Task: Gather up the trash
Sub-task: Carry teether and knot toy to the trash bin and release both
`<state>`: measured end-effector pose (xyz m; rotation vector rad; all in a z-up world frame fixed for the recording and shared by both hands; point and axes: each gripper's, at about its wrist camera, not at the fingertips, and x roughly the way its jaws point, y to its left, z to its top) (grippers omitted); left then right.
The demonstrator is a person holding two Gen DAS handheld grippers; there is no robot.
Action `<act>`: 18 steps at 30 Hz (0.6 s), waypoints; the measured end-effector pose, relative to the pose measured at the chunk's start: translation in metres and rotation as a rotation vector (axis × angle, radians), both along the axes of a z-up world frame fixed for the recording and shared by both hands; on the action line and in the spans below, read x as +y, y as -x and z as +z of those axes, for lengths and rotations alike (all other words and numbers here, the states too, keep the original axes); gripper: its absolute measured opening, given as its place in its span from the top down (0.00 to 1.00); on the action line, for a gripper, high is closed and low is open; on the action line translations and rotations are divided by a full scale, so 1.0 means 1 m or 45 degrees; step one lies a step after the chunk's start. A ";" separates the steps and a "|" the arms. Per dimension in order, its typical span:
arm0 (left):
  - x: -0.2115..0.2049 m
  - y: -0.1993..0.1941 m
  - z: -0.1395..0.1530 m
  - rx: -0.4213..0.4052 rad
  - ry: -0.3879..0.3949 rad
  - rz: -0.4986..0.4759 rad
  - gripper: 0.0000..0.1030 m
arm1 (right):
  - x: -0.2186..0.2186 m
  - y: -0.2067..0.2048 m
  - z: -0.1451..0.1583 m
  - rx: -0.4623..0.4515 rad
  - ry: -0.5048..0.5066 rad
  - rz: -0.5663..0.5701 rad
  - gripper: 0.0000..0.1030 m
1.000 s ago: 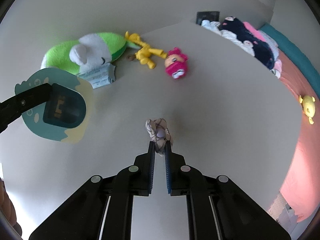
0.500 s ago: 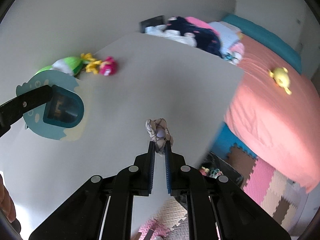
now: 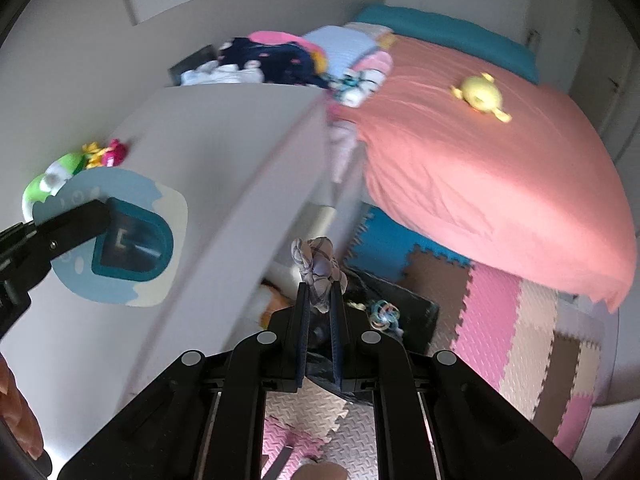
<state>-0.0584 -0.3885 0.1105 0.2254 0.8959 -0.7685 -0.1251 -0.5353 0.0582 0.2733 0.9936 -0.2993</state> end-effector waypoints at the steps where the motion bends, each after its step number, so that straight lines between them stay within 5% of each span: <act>1: -0.011 0.005 -0.003 0.002 -0.011 -0.024 0.99 | -0.005 0.005 -0.002 0.007 -0.001 -0.011 0.89; 11: -0.093 0.023 -0.055 0.106 -0.115 -0.169 0.99 | -0.064 0.044 -0.051 0.098 -0.141 -0.148 0.87; 14: -0.121 0.018 -0.079 0.172 -0.186 -0.192 0.98 | -0.077 0.046 -0.063 0.115 -0.159 -0.176 0.40; 15: -0.128 0.014 -0.086 0.178 -0.223 -0.173 0.97 | -0.082 0.048 -0.067 0.114 -0.136 -0.201 0.37; 17: -0.137 0.008 -0.095 0.161 -0.272 -0.142 0.66 | -0.091 0.051 -0.075 0.123 -0.182 -0.222 0.37; 18: -0.141 0.003 -0.098 0.146 -0.273 -0.121 0.16 | -0.095 0.052 -0.078 0.122 -0.200 -0.231 0.37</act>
